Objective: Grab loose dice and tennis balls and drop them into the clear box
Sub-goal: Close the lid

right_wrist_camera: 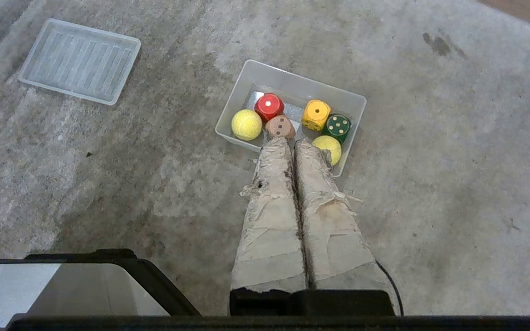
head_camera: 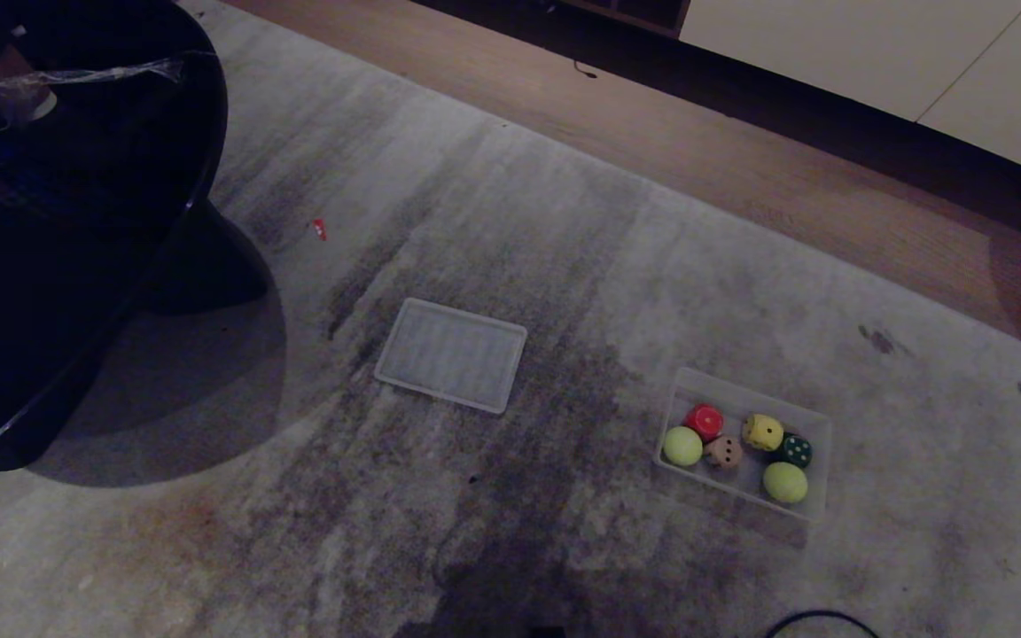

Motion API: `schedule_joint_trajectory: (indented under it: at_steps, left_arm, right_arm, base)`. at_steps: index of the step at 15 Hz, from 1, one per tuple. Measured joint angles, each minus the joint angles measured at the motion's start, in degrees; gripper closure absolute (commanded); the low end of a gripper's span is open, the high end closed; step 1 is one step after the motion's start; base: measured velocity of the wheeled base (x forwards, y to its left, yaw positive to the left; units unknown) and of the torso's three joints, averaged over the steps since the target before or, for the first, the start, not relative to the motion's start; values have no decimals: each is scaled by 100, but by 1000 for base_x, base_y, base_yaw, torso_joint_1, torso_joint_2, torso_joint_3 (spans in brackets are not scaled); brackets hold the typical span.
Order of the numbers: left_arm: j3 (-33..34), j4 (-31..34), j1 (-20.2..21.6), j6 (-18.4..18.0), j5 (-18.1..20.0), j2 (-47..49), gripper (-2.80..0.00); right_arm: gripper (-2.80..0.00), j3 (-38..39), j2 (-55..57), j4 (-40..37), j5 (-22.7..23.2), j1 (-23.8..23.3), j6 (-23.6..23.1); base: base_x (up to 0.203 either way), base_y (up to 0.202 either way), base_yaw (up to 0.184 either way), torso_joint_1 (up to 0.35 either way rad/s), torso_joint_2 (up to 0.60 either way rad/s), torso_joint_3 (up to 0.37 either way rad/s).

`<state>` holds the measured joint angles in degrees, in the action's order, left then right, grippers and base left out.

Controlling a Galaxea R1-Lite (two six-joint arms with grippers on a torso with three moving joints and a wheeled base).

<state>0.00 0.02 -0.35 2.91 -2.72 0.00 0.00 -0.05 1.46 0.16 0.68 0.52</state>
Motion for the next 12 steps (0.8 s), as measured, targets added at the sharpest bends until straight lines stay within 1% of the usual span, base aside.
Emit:
schedule_joint_trajectory:
  at_steps: [2, 3, 12]
  left_arm:
    - [0, -2, 0, -7, 2, 0, 0]
    - [0, -3, 2, -5, 5, 0, 0]
    - [0, -2, 0, -9, 2, 0, 0]
  right_arm:
    - [0, 0, 2, 2, -13, 0, 0]
    - [0, 0, 2, -1, -16, 0, 6]
    - [0, 0, 5, -3, -16, -2, 18]
  base:
    - [0, 0, 0, 0, 0, 0]
    - [1, -4, 77, 2, 2, 10]
    - [0, -8, 160, 3, 2, 3]
